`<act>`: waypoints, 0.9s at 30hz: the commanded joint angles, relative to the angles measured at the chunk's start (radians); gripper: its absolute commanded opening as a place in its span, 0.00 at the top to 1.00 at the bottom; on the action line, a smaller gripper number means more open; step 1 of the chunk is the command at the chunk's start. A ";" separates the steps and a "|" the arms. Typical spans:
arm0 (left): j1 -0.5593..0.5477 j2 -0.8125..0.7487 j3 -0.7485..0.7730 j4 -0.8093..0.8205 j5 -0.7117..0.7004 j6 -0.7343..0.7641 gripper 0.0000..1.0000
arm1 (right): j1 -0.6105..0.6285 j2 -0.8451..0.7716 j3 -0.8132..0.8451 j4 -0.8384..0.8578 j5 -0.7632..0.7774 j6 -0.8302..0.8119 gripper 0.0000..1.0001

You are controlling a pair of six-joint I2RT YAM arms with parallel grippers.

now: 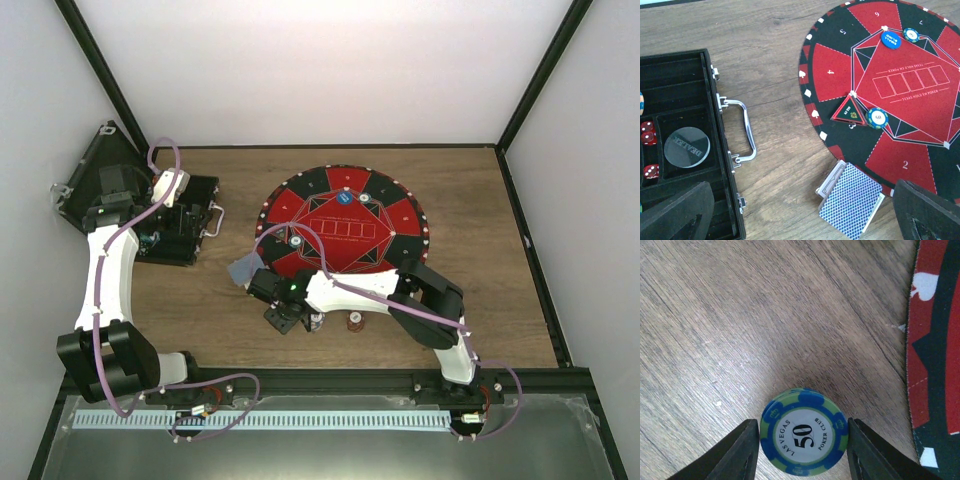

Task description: Distribute texas hold em gaming equipment

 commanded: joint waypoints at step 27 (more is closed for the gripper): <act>0.007 -0.028 0.033 -0.012 0.009 0.018 0.00 | -0.214 -0.244 -0.080 -0.058 0.089 0.018 0.86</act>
